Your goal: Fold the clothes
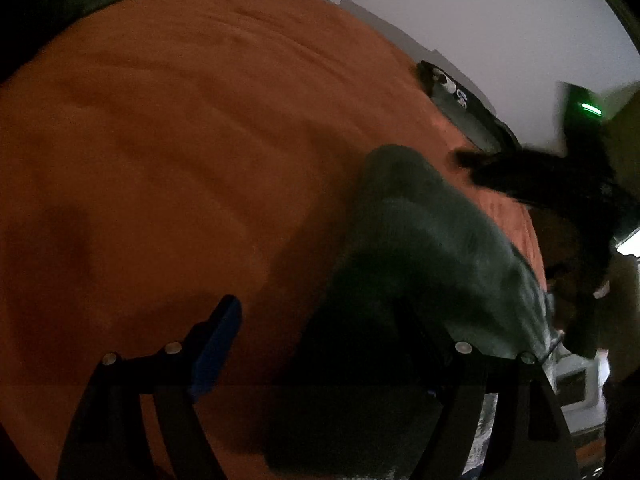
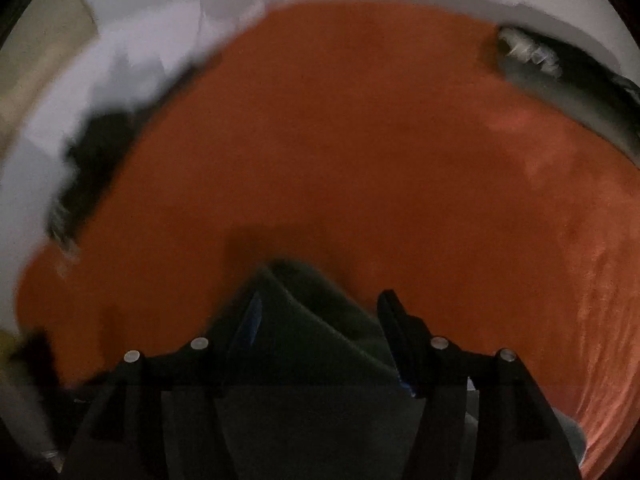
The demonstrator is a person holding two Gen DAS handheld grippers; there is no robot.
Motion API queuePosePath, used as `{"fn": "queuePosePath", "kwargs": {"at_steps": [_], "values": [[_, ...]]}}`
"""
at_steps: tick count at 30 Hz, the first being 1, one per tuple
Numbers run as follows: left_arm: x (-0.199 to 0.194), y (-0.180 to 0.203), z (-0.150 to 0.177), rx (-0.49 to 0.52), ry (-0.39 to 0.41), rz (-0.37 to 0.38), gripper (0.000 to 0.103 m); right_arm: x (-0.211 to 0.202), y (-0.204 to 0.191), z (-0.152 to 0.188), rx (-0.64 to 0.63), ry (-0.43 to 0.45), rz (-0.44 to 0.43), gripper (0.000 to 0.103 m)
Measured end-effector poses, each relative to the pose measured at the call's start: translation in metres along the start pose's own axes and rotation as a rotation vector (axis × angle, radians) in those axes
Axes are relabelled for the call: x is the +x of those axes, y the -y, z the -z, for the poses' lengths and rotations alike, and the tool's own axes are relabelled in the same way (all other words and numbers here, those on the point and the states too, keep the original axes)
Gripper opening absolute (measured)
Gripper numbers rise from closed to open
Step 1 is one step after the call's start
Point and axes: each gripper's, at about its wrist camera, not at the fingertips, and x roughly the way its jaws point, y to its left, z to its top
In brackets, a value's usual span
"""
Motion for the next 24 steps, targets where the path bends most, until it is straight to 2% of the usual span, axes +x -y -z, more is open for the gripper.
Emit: {"fn": "queuePosePath", "kwargs": {"at_steps": [1, 2, 6, 8, 10, 12, 13, 14, 15, 16, 17, 19, 21, 22, 24], "values": [[0.0, 0.0, 0.001, 0.01, 0.0, -0.005, 0.08, 0.013, 0.0, 0.001, -0.001, -0.043, -0.008, 0.001], [0.001, 0.0, 0.001, 0.012, -0.003, -0.009, 0.08, 0.017, 0.003, 0.001, 0.008, -0.046, 0.0, 0.002], [0.006, -0.002, 0.001, -0.003, -0.014, -0.023, 0.081, -0.01, 0.027, -0.004, 0.151, 0.134, 0.109, 0.0], [0.004, 0.0, -0.001, 0.008, -0.015, -0.022, 0.081, -0.028, 0.043, 0.001, 0.245, 0.174, 0.066, 0.0], [-0.002, -0.004, -0.006, 0.005, -0.019, 0.006, 0.081, -0.059, 0.051, 0.022, 0.304, 0.218, 0.004, 0.0], [-0.016, -0.013, -0.011, -0.036, -0.015, 0.059, 0.081, -0.093, 0.053, 0.055, 0.326, 0.261, -0.053, 0.006], [-0.024, -0.017, -0.015, -0.068, -0.006, 0.096, 0.081, -0.107, 0.057, 0.075, 0.337, 0.274, -0.05, 0.016], [-0.031, -0.018, -0.02, -0.106, 0.005, 0.143, 0.081, -0.114, 0.062, 0.095, 0.35, 0.275, -0.033, 0.021], [-0.038, -0.017, -0.025, -0.135, 0.026, 0.179, 0.081, -0.118, 0.069, 0.115, 0.363, 0.269, -0.011, 0.021], [-0.046, -0.014, -0.03, -0.16, 0.052, 0.21, 0.081, -0.119, 0.076, 0.134, 0.375, 0.251, 0.058, 0.021], [-0.053, -0.011, -0.034, -0.172, 0.076, 0.193, 0.081, -0.119, 0.085, 0.152, 0.386, 0.224, 0.159, 0.021], [-0.066, -0.004, -0.038, -0.158, 0.105, 0.126, 0.081, -0.113, 0.1, 0.174, 0.401, 0.175, 0.297, 0.02], [-0.068, 0.002, -0.041, -0.135, 0.094, 0.118, 0.081, -0.109, 0.115, 0.183, 0.408, 0.191, 0.318, 0.009], [-0.065, 0.005, -0.041, -0.132, 0.078, 0.112, 0.081, -0.108, 0.123, 0.186, 0.411, 0.207, 0.317, 0.0], [-0.06, 0.01, -0.04, -0.13, 0.054, 0.103, 0.081, -0.111, 0.133, 0.189, 0.411, 0.25, 0.335, 0.0]]}}
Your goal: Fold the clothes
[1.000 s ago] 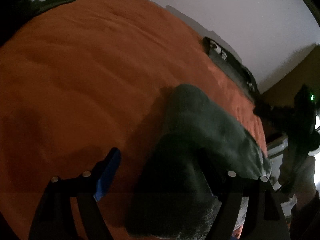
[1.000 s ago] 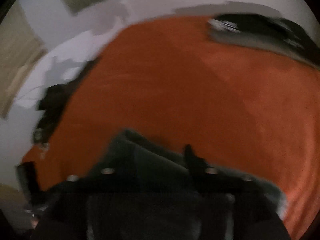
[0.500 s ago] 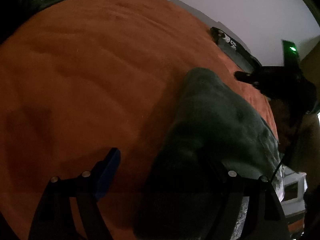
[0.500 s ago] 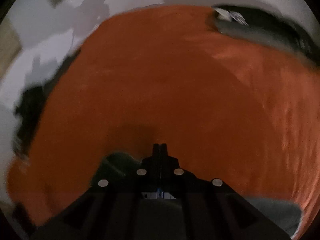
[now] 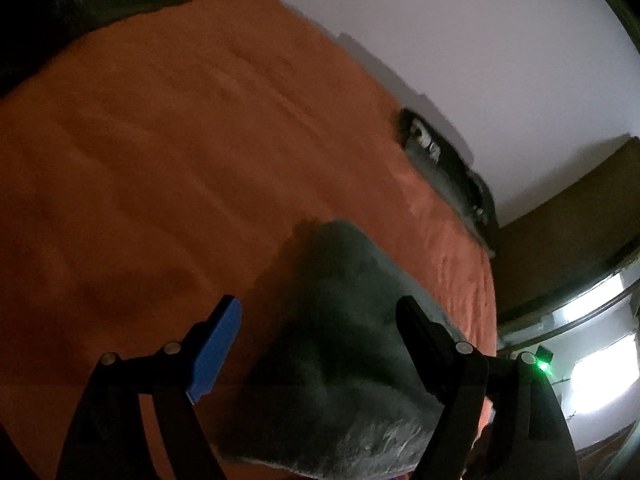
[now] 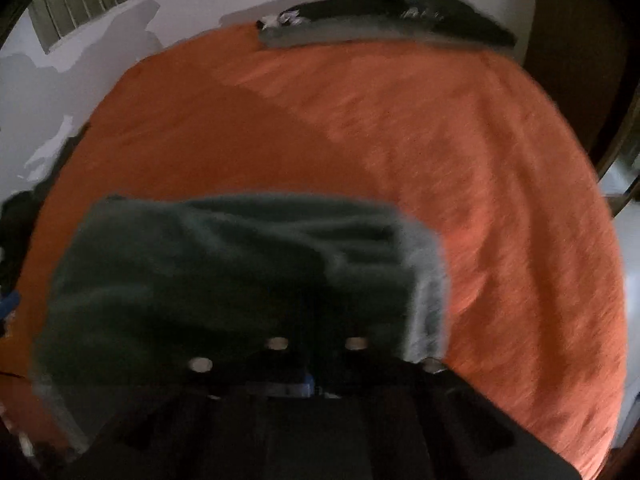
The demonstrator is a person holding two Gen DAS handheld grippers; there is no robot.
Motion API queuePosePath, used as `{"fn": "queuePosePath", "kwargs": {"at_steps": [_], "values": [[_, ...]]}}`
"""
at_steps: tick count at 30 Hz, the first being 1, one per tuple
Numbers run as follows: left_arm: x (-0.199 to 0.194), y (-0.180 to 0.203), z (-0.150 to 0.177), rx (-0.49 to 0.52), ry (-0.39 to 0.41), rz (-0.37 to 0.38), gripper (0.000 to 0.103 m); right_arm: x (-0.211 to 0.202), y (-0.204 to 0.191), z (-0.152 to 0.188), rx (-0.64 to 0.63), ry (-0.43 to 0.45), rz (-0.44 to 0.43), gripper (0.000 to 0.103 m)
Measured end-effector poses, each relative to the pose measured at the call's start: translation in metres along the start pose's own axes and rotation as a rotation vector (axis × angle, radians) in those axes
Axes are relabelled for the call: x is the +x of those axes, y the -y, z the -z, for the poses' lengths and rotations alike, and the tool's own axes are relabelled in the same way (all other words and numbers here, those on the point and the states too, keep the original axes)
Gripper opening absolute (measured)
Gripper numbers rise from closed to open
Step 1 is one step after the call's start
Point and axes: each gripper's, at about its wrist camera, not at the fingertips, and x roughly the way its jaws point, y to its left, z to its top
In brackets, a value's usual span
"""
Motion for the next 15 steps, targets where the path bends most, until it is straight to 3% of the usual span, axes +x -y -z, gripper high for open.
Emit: {"fn": "queuePosePath", "kwargs": {"at_steps": [5, 8, 11, 13, 15], "values": [[0.011, 0.03, 0.007, 0.028, 0.026, -0.021, 0.081, -0.014, -0.011, -0.006, 0.012, 0.04, -0.023, 0.001], [0.015, 0.058, 0.008, 0.079, 0.1, 0.045, 0.081, -0.039, -0.029, -0.008, -0.001, 0.072, -0.146, 0.003], [0.04, 0.088, 0.001, 0.151, 0.128, 0.083, 0.081, -0.025, -0.039, -0.016, 0.052, 0.032, -0.318, 0.007], [0.068, 0.1, -0.004, 0.208, 0.09, 0.02, 0.081, -0.004, -0.042, -0.018, 0.081, 0.007, -0.329, 0.007], [0.1, 0.102, -0.007, 0.275, 0.027, -0.102, 0.081, 0.012, -0.039, -0.016, 0.098, -0.005, -0.267, 0.001]]}}
